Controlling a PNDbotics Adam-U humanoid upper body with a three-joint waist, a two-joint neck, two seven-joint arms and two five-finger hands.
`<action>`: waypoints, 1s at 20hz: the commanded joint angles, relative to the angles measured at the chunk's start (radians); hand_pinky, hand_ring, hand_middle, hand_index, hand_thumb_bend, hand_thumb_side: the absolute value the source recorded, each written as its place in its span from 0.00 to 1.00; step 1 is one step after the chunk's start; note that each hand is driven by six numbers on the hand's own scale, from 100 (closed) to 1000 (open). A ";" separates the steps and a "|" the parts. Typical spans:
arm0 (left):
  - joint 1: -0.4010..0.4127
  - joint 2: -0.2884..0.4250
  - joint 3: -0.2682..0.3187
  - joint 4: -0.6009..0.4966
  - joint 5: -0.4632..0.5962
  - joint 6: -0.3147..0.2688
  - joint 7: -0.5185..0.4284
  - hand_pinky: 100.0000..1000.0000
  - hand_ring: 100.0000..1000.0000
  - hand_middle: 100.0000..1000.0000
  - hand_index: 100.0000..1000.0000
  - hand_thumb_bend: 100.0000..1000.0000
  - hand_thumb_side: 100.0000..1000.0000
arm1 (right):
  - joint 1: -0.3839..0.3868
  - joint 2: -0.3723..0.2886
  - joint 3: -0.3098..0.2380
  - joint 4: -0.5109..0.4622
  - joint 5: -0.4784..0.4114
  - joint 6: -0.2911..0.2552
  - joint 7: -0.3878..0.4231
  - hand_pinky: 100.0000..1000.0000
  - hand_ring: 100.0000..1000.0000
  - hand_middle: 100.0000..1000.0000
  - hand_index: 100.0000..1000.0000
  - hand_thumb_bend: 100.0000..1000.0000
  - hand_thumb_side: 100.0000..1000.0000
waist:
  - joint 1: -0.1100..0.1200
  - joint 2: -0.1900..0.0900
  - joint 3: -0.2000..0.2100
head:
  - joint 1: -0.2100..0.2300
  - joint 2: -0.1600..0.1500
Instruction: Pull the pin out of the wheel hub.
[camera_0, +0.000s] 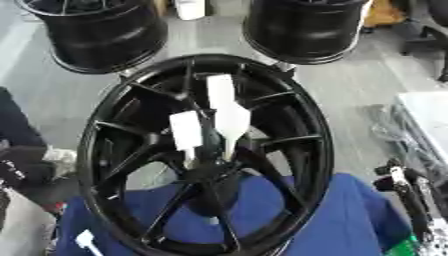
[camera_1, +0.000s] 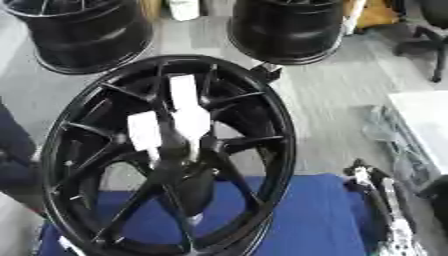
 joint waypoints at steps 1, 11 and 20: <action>-0.005 0.012 0.009 -0.023 0.002 0.000 -0.004 0.75 0.73 0.63 0.67 0.12 0.81 | -0.007 -0.014 -0.014 -0.025 -0.025 -0.003 -0.020 0.52 0.49 0.53 0.55 0.00 0.82 | 0.000 -0.016 0.003 | -0.010 -0.007; 0.001 0.031 0.018 -0.025 -0.011 0.005 -0.002 0.75 0.73 0.63 0.67 0.12 0.81 | -0.101 -0.224 -0.040 -0.258 0.036 -0.098 0.006 0.57 0.52 0.58 0.66 0.00 0.40 | -0.036 -0.015 0.007 | -0.016 -0.021; 0.003 0.049 0.004 -0.026 -0.019 0.007 -0.019 0.76 0.73 0.63 0.67 0.12 0.81 | -0.282 -0.465 0.190 -0.373 0.054 -0.087 0.153 0.61 0.59 0.68 0.77 0.00 0.35 | -0.059 -0.023 0.029 | -0.031 -0.024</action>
